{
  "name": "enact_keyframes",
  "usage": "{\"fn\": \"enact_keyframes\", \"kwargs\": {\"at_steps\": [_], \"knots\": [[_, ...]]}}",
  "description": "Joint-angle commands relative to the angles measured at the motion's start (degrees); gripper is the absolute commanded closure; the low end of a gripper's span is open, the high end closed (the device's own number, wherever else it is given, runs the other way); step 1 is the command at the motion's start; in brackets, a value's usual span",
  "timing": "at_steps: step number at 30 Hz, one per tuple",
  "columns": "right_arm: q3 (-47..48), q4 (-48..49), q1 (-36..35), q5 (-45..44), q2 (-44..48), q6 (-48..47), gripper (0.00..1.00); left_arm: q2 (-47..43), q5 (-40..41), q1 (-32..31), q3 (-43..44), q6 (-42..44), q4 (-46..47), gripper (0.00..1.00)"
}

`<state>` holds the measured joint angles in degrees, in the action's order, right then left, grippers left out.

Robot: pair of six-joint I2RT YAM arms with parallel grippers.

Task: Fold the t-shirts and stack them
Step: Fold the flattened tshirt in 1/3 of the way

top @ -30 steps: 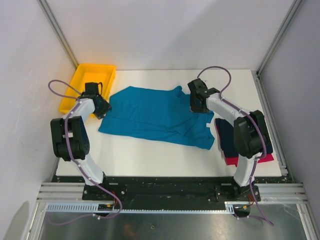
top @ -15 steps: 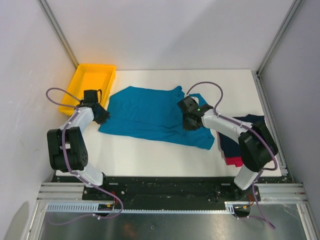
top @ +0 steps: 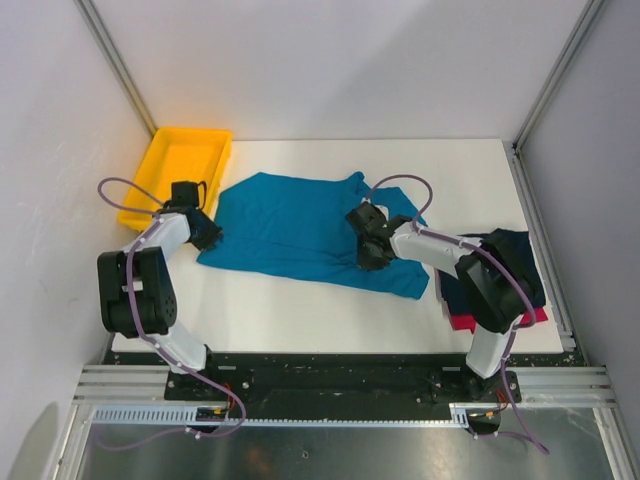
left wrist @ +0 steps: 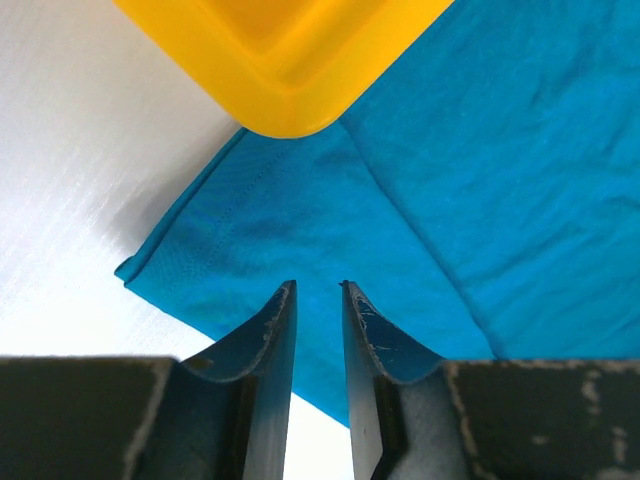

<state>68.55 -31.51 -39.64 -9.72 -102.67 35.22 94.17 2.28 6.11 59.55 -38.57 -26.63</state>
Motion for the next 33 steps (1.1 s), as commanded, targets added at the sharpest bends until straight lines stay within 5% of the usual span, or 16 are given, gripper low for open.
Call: {"fn": "enact_keyframes", "kwargs": {"at_steps": [1, 18, 33], "knots": [[0.09, 2.11, -0.17, 0.4, -1.46, 1.01, 0.8, 0.14, -0.66, -0.33, 0.46, 0.13, 1.03, 0.71], [1.18, 4.98, 2.1, 0.06, -4.1, -0.29, 0.79, 0.13, -0.72, -0.15, 0.57, 0.49, 1.0, 0.72], [11.68, 4.77, 2.5, -3.99, -11.22, -3.77, 0.79, 0.36, -0.7, 0.3, 0.75, 0.81, 0.98, 0.72]]}}
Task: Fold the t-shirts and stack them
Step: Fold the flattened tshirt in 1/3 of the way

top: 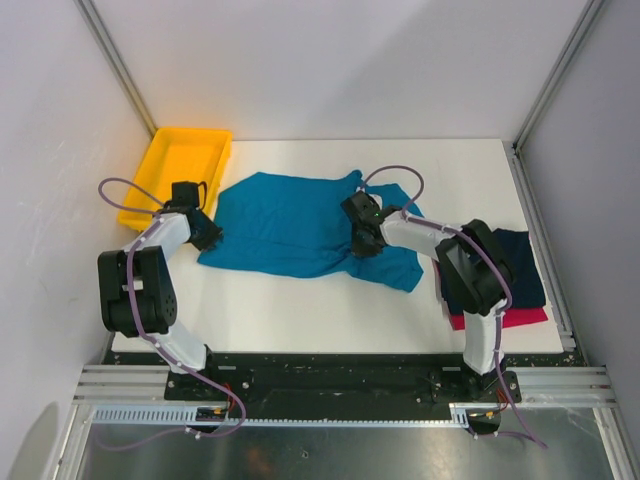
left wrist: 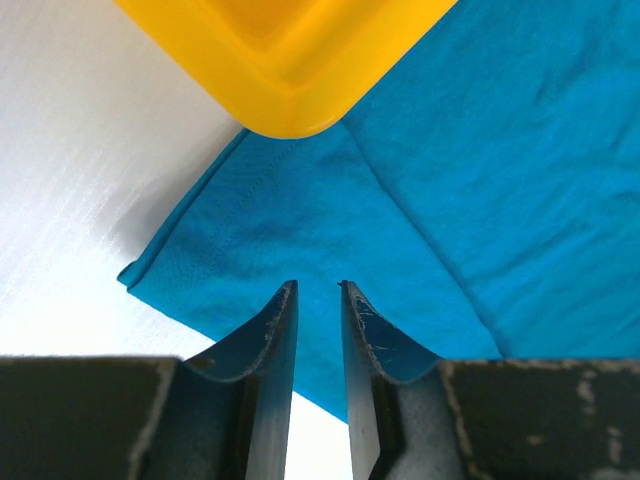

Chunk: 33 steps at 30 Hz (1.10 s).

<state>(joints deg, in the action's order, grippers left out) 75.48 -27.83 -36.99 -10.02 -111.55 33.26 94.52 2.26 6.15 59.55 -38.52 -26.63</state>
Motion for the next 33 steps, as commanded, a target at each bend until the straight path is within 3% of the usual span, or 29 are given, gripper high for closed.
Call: {"fn": "enact_keyframes", "kwargs": {"at_steps": [1, 10, 33], "knots": [[5.99, 0.23, -0.38, -4.79, -2.92, -2.1, 0.79, 0.07, -0.68, 0.26, 0.79, 0.79, 0.97, 0.72], [12.83, -5.07, -2.6, -12.48, -5.25, -3.95, 0.79, 0.56, -0.66, 0.35, 0.91, 0.98, 0.97, 0.72], [27.12, -2.86, -1.62, -5.05, -14.5, -11.43, 0.75, 0.36, -1.34, 0.69, 0.63, 1.17, 0.91, 0.72]]}}
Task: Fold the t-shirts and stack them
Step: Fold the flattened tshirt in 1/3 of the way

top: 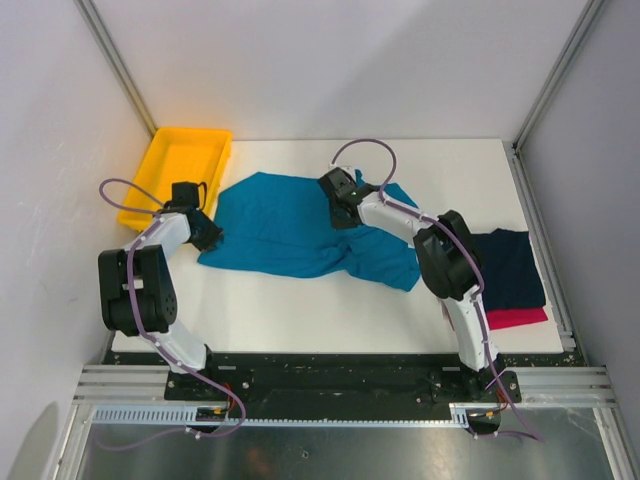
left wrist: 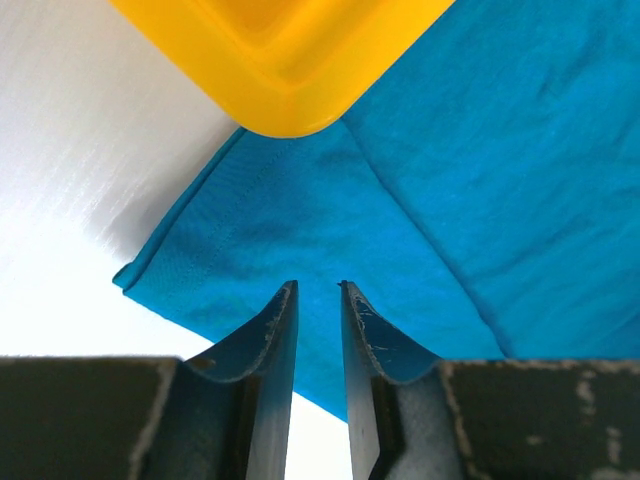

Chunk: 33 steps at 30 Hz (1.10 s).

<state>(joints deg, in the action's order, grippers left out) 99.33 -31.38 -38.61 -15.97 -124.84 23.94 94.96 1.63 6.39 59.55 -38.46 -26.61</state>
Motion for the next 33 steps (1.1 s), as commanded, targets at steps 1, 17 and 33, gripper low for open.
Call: {"fn": "enact_keyframes", "kwargs": {"at_steps": [1, 17, 33], "knots": [[3.56, 0.65, -0.03, 0.74, -1.07, -2.4, 0.75, -0.1, -0.77, 0.41, 0.64, 1.15, 0.92, 0.72], [-29.85, -1.94, 0.93, -1.86, 29.99, 13.0, 0.73, 0.06, -1.12, 0.73, 0.63, 0.68, 0.93, 0.72], [-49.0, 6.18, 8.37, 3.34, 34.15, 15.47, 0.74, 4.36, -1.93, 0.77, 1.4, 1.5, 1.15, 0.71]]}}
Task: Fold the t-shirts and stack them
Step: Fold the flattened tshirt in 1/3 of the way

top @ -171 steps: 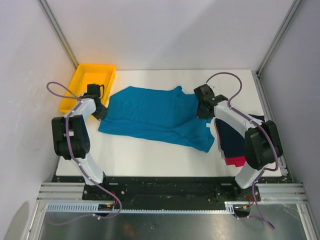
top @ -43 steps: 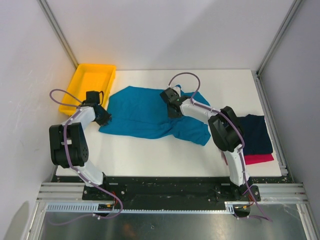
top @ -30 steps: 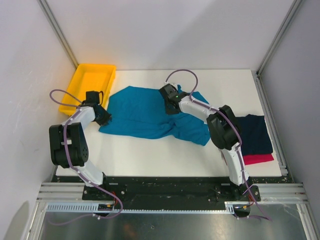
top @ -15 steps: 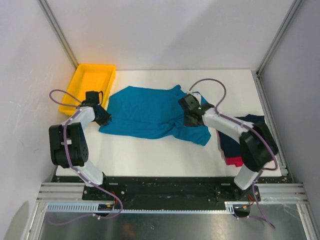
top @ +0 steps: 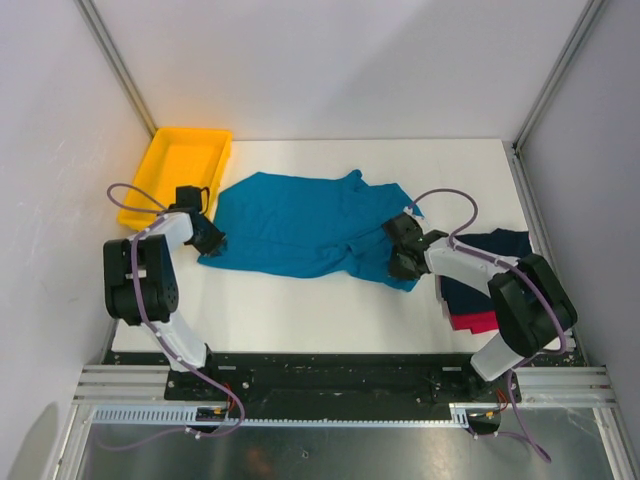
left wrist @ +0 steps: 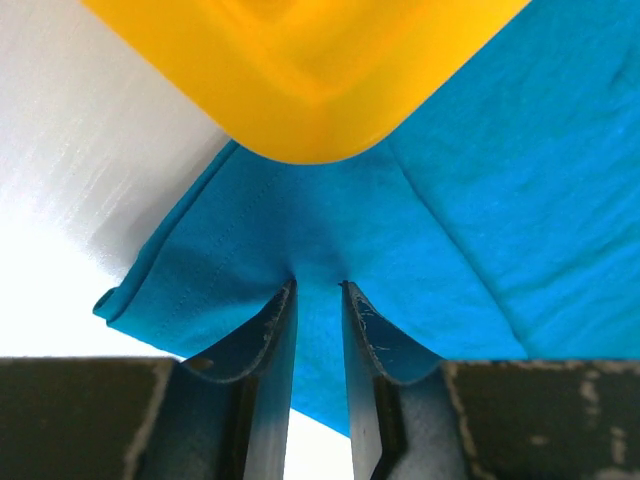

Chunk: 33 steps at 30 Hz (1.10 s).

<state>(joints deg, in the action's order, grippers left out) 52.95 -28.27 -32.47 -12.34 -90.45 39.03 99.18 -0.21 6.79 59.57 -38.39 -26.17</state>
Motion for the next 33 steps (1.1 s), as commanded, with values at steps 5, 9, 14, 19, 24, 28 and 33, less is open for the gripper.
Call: {"fn": "enact_keyframes", "kwargs": {"at_steps": [5, 9, 14, 19, 24, 28, 33], "knots": [[-8.6, 3.35, 6.34, 0.5, 2.97, -0.91, 0.74, -2.81, -0.01, 0.73, 0.31, 1.8, 0.67, 0.7], [-9.71, 2.52, 7.32, 0.55, 4.95, -2.0, 0.74, -6.93, 3.25, 1.65, -1.85, 2.12, 0.51, 0.67], [-9.84, -0.04, 8.17, -0.01, 7.77, -4.03, 0.72, -11.22, 5.34, 4.66, -5.56, 1.44, 0.31, 0.63], [-9.98, -0.64, 8.88, 1.46, 9.68, -5.42, 0.71, -11.47, 5.08, 5.35, -6.37, 0.7, -0.19, 0.6], [-10.04, -0.44, 9.0, 2.65, 10.3, -5.81, 0.71, -12.79, 7.18, 5.41, -8.1, -2.4, -0.69, 0.61], [-10.06, 0.02, 9.0, 3.48, 10.07, -6.11, 0.71, -14.42, 7.5, 5.42, -9.98, -4.82, -0.96, 0.6], [-10.06, 0.84, 9.0, 4.37, 9.1, -6.09, 0.71, -13.06, 6.79, 5.44, -10.63, -5.24, -0.75, 0.57]]}}
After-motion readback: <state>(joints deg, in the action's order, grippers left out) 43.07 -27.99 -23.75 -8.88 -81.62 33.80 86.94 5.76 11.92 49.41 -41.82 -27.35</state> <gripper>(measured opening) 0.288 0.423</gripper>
